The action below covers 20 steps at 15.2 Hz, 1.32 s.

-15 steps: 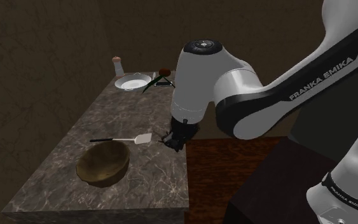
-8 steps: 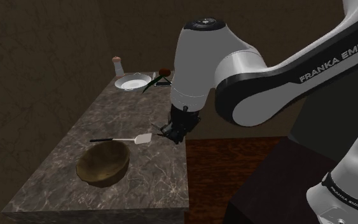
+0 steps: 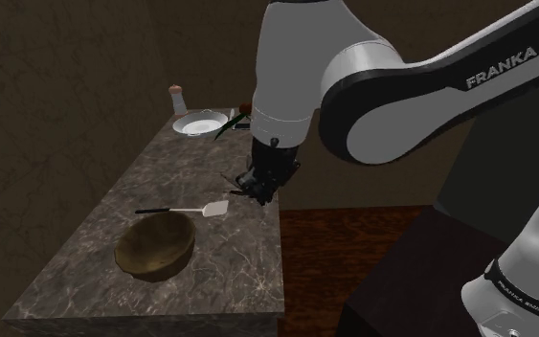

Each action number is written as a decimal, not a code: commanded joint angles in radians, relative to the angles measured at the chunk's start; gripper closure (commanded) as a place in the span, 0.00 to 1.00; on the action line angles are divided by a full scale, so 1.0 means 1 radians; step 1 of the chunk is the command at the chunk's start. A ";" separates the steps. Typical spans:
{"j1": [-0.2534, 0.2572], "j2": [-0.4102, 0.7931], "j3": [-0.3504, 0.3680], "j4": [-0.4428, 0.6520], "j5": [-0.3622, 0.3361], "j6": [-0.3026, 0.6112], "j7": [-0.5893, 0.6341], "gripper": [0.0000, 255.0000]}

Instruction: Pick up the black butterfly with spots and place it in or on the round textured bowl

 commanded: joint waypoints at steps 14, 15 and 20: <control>0.264 0.712 0.017 0.764 -0.537 -0.292 0.383 1.00; 0.301 0.759 0.005 0.834 -0.555 -0.320 0.385 1.00; 0.348 0.833 -0.021 0.898 -0.589 -0.316 0.399 1.00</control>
